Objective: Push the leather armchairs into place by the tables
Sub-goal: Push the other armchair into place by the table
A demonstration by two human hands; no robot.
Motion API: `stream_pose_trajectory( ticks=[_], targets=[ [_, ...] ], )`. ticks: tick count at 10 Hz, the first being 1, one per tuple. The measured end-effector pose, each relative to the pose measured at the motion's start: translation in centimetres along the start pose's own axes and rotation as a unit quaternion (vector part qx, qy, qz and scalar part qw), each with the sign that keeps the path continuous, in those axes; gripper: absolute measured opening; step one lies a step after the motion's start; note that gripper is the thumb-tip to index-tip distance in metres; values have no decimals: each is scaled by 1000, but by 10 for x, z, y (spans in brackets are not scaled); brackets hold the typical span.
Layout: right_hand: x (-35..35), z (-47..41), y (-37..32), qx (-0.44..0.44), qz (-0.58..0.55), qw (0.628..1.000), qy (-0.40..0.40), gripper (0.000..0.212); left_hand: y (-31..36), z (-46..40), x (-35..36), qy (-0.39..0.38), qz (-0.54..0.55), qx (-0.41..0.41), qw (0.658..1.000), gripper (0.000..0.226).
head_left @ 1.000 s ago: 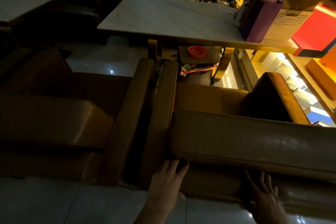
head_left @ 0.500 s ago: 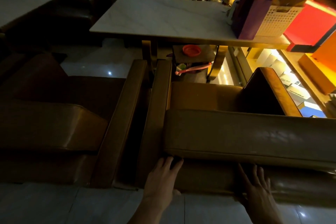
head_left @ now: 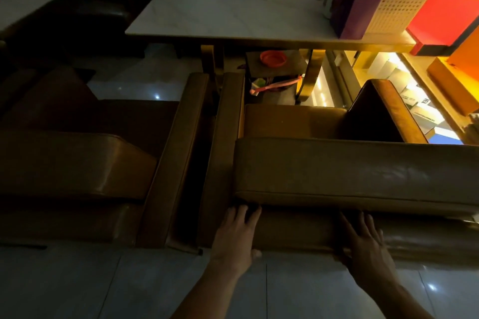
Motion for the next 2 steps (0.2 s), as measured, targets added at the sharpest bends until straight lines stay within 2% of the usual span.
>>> stream_pose_trajectory(
  ticks=[1, 2],
  targets=[
    [-16, 8, -6, 7, 2, 1000, -2, 96, -2, 9, -3, -40, 17, 7, 999, 95],
    [-39, 24, -26, -3, -11, 1000, -5, 82, -7, 31, -26, -72, 45, 20, 996, 79]
  ],
)
Point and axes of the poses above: each hand's wrist, its own z-axis away from the middle knuckle, its own x-axis out of the palm, y = z × x, the point moved 9 cm from there along -z, towards the middle knuckle, and after that the axes turned 4 degrees about -y, right-handed, at the moved point
